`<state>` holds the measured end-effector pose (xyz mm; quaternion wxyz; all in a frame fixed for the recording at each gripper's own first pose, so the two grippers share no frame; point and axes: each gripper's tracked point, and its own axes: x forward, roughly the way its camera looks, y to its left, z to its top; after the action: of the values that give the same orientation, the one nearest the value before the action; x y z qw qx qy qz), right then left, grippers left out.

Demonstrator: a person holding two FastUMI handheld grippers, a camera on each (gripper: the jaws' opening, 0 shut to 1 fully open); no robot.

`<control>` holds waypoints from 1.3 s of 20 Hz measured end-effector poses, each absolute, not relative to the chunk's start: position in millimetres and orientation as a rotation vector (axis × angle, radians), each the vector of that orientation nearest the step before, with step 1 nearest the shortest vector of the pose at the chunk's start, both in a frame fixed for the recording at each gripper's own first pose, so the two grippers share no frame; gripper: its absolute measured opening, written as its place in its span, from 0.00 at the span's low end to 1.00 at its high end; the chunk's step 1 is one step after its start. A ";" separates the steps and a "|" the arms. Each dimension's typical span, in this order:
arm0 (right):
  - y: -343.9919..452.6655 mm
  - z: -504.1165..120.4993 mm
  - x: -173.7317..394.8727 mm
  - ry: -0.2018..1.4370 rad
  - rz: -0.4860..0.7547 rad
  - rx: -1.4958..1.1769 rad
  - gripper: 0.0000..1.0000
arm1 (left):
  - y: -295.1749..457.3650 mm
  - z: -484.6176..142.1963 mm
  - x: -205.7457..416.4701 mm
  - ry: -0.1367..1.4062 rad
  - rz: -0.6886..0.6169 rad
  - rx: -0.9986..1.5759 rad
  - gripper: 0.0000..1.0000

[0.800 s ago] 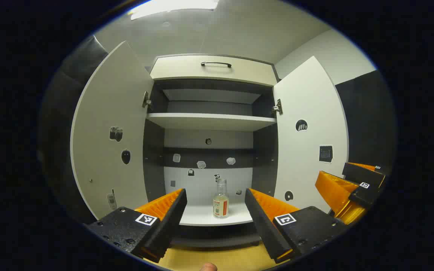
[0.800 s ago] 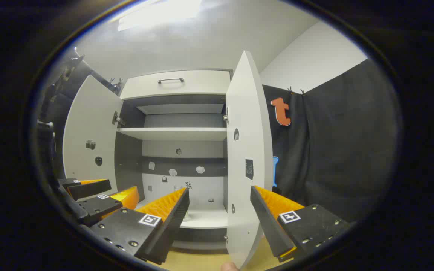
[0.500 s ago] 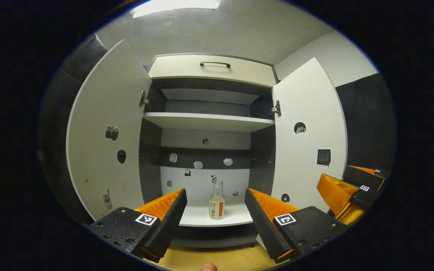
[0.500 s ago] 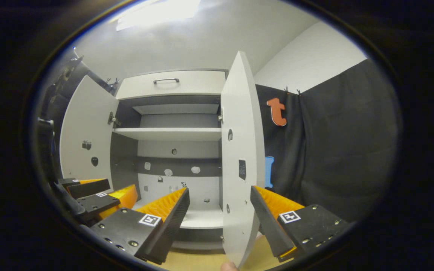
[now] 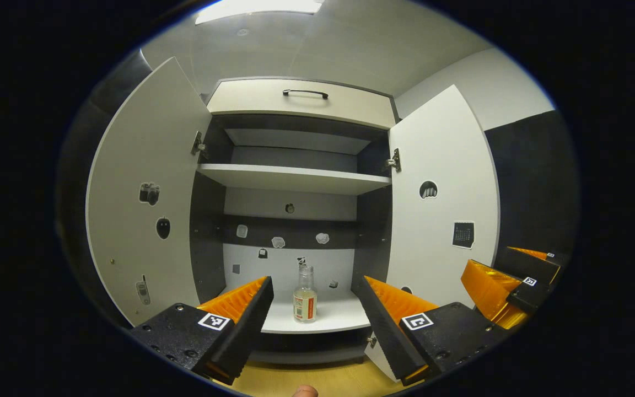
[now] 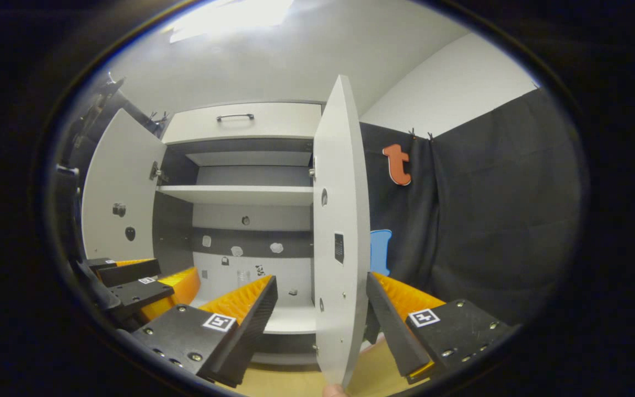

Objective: Grasp the bottle in the cabinet with the left hand and place it on the coaster, then close the right door with the right hand and the left door with the left hand.

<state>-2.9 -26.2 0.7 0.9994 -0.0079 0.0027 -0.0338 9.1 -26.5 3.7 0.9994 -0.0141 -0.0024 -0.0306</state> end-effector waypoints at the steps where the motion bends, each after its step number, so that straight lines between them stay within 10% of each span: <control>1: -26.1 1.2 -3.0 0.005 -0.068 -0.016 0.98 | -26.9 3.4 9.6 -0.004 -0.061 -0.029 0.97; 26: -56.9 3.8 -13.3 -0.027 -0.156 -0.046 0.98 | -11.5 -81.4 195.3 0.158 -0.028 0.071 0.96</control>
<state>-13.3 -56.9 3.8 0.9966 -0.0231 -0.0136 -0.0777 195.3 -11.5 -81.4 0.9962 0.0354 0.0789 -0.0140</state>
